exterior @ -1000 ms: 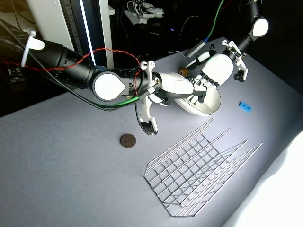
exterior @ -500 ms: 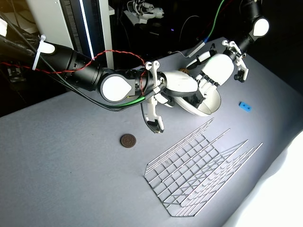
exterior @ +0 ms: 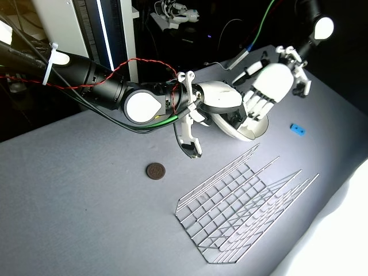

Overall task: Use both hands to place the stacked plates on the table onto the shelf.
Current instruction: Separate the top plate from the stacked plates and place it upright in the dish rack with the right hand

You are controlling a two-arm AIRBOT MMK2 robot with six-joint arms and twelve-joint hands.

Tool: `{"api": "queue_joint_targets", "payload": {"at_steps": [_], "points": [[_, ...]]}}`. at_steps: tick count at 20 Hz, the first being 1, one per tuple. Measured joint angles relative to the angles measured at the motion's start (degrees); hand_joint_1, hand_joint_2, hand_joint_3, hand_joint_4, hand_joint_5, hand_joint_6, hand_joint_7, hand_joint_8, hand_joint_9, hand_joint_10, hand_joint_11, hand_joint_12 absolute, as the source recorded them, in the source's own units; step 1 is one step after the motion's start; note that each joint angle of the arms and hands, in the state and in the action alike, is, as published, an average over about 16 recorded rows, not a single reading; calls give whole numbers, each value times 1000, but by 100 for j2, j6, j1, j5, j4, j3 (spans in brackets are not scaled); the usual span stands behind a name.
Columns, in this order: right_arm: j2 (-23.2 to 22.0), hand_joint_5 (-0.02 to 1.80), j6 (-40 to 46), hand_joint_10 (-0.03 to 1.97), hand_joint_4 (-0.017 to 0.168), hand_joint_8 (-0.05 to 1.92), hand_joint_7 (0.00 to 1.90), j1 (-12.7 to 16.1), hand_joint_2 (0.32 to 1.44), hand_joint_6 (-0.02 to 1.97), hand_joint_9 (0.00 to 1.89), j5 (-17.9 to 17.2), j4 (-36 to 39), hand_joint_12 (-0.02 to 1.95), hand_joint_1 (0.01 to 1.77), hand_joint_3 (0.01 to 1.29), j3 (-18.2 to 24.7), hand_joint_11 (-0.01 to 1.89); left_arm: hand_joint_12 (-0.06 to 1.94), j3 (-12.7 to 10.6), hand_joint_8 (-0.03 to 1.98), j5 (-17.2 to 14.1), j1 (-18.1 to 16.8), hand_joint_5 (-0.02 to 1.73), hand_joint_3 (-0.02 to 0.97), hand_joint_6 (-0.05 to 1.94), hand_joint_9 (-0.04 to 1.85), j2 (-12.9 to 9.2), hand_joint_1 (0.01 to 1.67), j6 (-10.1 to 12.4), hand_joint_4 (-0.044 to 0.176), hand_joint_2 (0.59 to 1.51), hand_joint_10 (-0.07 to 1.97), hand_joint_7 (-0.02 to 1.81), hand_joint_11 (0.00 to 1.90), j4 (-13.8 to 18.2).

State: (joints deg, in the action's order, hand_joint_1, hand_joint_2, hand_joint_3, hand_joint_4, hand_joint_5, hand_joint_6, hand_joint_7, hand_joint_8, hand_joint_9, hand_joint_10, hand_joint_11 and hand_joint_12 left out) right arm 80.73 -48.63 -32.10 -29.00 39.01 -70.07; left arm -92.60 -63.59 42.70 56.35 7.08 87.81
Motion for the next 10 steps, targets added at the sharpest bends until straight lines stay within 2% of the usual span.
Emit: {"api": "queue_joint_targets", "payload": {"at_steps": [4,10], "points": [[-53,864,69,33,13,771,974,62,997,856,1236,-6,-119,1154,1128,12,71,850,-8,68,-15,65,-271,19,21,20,20,-288,17,74,2,1222,8,17,13,145],[-271,910,192,33,20,770,1018,185,995,882,1277,21,-245,1140,1140,12,318,868,-8,188,-15,160,-704,20,22,21,21,-698,17,366,2,1225,7,15,14,425]]}}
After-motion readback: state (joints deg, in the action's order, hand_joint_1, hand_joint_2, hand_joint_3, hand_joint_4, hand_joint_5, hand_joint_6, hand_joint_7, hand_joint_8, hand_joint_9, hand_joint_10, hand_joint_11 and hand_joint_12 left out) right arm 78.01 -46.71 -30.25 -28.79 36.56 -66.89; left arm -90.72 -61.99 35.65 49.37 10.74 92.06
